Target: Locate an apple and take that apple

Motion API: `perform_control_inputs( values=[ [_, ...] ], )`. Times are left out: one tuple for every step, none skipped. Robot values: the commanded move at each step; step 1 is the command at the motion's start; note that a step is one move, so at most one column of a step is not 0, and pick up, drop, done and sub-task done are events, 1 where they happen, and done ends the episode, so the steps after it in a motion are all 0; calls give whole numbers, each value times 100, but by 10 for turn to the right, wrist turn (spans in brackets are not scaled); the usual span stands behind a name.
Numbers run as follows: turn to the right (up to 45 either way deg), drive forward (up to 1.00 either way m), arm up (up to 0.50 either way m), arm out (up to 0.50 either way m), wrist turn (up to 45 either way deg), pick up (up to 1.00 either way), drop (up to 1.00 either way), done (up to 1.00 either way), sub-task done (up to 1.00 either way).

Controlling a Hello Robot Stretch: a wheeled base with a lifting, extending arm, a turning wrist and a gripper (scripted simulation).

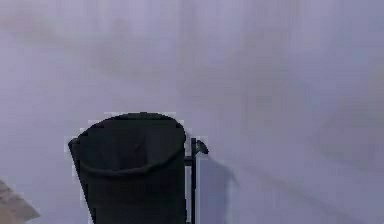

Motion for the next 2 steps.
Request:
perform_control_inputs(
  values=[
    [450,0,0,0,0,0,0,0,0],
    [450,0,0,0,0,0,0,0,0]
  ],
)
